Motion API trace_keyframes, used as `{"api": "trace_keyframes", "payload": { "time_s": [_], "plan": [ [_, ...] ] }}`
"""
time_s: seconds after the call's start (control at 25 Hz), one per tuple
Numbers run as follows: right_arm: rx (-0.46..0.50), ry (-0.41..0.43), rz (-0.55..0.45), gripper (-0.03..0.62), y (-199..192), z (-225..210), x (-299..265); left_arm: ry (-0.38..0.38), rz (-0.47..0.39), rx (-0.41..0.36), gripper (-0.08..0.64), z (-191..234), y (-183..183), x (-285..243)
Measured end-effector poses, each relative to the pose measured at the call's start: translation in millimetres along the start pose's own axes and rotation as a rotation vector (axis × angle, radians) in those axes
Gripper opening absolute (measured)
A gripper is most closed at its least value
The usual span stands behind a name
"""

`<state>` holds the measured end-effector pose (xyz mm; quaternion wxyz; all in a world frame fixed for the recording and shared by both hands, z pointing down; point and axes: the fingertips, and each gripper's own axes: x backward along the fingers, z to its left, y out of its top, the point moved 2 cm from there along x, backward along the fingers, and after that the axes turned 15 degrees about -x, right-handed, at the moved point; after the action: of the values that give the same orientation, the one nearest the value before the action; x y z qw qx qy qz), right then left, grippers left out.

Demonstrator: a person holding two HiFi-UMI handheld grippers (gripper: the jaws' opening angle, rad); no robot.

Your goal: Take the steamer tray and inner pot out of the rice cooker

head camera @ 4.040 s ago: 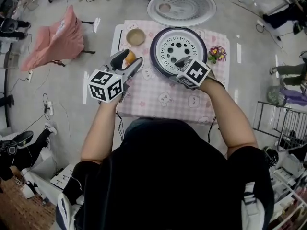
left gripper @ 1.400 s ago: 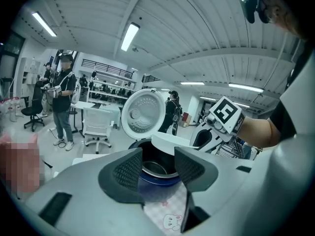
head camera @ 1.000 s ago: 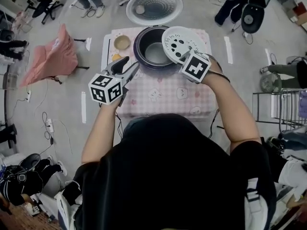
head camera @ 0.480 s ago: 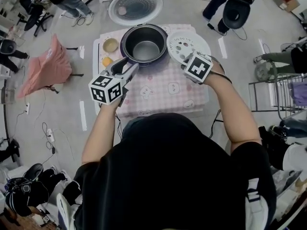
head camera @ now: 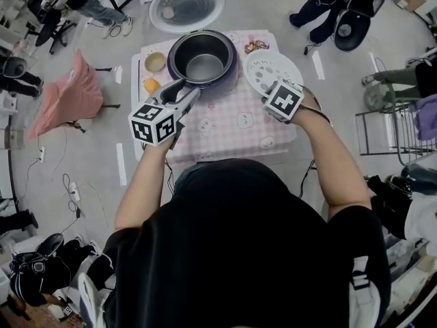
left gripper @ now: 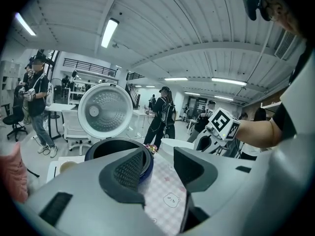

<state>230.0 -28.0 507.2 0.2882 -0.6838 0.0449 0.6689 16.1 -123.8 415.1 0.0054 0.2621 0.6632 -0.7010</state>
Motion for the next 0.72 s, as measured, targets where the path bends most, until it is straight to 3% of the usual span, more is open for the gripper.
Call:
{"api": "trace_keyframes", "payload": {
  "time_s": [0.12,0.28,0.72],
  "plan": [
    [0.007,0.015,-0.003,0.035,-9.0,7.5,-12.5,-0.014,0.013,-0.006,0.213,-7.4,0.1,-2.0],
    [0.008,0.111,0.017,0.037,-24.8,34.8,-43.1,-0.027,0.032,-0.016,0.212,-12.6,-5.6,-0.7],
    [0.028,0.054,0.045,0.037,-57.1,44.9,-108.5,-0.036,0.061,0.001,0.212,-12.6,-26.1,5.6]
  ]
}}
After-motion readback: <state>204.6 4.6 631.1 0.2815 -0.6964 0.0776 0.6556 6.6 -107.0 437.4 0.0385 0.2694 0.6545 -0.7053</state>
